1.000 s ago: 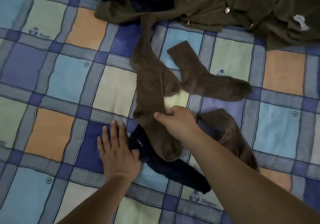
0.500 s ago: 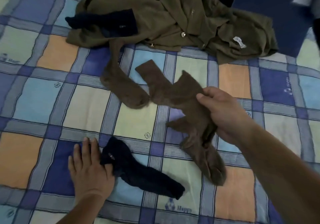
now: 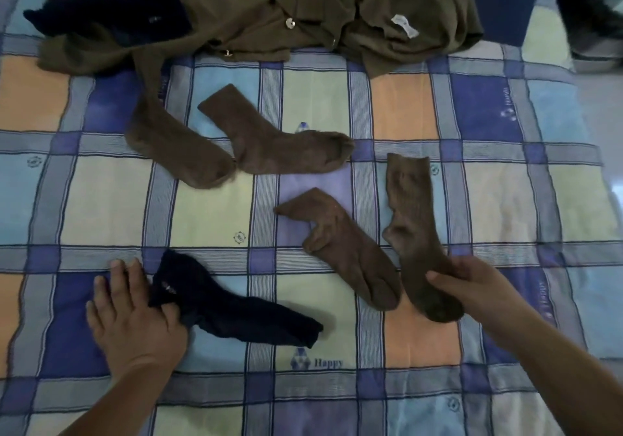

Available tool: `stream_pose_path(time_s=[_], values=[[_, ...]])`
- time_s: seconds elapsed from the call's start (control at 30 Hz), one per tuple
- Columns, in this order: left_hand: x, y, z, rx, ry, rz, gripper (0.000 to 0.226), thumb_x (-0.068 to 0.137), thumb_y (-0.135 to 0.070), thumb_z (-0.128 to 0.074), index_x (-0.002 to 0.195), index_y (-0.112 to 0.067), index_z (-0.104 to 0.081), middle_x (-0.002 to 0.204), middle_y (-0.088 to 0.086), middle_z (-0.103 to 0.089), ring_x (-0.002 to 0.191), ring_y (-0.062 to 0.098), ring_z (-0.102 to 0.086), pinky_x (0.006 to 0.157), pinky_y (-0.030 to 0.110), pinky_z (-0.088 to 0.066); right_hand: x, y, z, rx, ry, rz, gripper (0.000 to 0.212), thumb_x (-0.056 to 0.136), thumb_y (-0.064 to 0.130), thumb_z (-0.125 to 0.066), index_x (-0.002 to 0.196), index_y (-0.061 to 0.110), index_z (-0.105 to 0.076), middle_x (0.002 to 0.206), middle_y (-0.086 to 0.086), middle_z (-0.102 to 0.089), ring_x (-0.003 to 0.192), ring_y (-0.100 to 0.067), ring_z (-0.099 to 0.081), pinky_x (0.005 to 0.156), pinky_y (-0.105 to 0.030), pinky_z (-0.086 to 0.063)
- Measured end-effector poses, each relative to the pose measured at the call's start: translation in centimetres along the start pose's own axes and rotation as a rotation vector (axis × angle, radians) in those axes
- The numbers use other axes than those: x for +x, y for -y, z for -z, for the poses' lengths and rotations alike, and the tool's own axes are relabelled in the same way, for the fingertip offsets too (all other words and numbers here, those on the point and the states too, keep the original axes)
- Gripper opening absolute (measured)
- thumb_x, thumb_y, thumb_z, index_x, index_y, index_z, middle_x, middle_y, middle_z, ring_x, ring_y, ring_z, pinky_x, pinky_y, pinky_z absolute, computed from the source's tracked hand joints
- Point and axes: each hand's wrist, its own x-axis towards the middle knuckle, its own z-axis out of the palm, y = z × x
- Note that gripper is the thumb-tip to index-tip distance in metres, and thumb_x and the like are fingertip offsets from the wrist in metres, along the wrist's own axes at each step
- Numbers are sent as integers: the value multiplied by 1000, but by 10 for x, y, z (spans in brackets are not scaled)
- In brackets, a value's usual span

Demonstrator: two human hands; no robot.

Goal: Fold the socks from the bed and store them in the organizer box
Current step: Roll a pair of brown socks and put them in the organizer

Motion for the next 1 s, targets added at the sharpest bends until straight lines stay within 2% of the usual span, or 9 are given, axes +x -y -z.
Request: stream_pose_path(time_s=[0.13,0.27,0.37,0.5,0.6,0.7,0.87,0.97,1.0], values=[[0,1,-1,-5,-26,-24,80,75,-37,-31,151,-10,-22,159,16,-20,144,39,-15,116,56,-11,-12,-23,-3,-64,-93,-31,18,80,6,-77,94,12,-66,90,-15,-73,87,-35,-70,84,-58,-56],[2,2,-3,19,-28,-10,80,75,-36,-32,151,-12,-21,159,14,-20,144,37,-15,116,52,-11,-14,-38,3,-178,-140,-101,13,79,11,-78,86,10,-67,80,-15,-72,80,-37,-69,78,-61,-55],[2,1,-2,44,-13,-1,82,74,-37,-31,152,-11,-22,159,13,-22,144,37,-16,117,51,-11,-13,-35,5,-405,-191,-112,19,75,29,-82,78,17,-68,69,-1,-71,68,-23,-68,69,-48,-56],[3,1,2,70,14,11,84,74,-39,-30,152,-11,-22,159,11,-23,145,35,-18,117,49,-11,-5,6,1,-615,-377,92,48,68,43,-80,106,20,-61,97,-12,-66,81,-29,-63,81,-47,-55],[5,2,1,58,-22,-12,87,68,-39,-36,150,-10,-30,157,11,-29,144,36,-23,116,51,-16,-1,77,-33,-613,-309,311,44,72,56,-69,109,35,-58,98,3,-65,83,-24,-67,73,-41,-58],[7,1,-1,44,-114,-33,76,75,-40,-37,143,-8,-43,152,12,-39,140,38,-33,112,54,-23,3,151,-90,-561,-179,544,32,77,44,-72,106,42,-59,90,16,-61,77,-9,-64,63,-25,-50],[15,3,-17,87,-269,-86,65,93,-40,-19,127,-6,-61,130,18,-61,121,36,-52,97,53,-40,18,226,-173,-436,88,597,21,81,42,-69,99,37,-59,91,19,-66,83,7,-61,72,-12,-46],[31,8,-20,201,-444,-175,49,103,-26,-19,110,-10,-65,107,15,-71,105,31,-56,83,48,-44,32,261,-223,-352,148,630,35,81,43,-73,110,30,-59,100,15,-64,94,-2,-62,86,-23,-51],[37,11,-21,201,-442,-209,46,103,-21,-22,104,-11,-68,112,12,-70,106,30,-55,85,48,-43,38,274,-240,-307,168,619,44,81,44,-74,117,27,-56,107,13,-63,99,-5,-61,91,-27,-51]])
